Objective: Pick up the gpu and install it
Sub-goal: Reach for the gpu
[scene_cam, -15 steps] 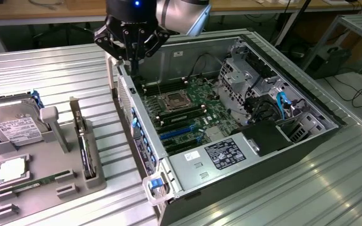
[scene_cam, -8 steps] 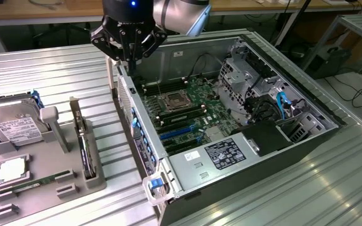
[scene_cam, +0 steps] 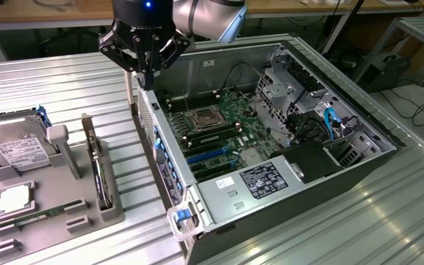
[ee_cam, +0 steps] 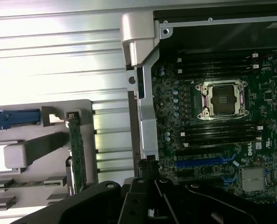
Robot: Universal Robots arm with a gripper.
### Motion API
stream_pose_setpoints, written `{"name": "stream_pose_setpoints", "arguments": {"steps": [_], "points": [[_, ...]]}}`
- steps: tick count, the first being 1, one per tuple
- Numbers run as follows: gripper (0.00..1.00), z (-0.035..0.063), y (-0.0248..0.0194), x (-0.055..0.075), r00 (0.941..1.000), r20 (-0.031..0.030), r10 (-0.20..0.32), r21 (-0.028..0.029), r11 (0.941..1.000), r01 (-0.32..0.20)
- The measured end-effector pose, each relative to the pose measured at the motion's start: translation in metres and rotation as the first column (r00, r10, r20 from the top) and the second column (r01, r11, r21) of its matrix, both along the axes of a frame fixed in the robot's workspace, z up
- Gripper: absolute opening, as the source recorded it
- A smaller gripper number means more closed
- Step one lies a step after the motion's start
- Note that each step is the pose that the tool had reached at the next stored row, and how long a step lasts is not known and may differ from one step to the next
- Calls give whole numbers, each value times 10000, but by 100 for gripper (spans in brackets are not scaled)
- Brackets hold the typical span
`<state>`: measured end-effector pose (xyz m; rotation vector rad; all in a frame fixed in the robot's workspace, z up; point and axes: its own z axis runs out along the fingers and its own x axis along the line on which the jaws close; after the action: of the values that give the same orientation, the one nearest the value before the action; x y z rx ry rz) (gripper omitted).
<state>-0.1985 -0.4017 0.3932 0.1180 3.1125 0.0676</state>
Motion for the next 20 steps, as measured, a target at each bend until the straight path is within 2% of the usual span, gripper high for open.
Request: {"name": "stream_pose_setpoints", "arguments": {"steps": [20], "points": [[11,-1,-7,-153,10000,0,0,1,10000,0]]}}
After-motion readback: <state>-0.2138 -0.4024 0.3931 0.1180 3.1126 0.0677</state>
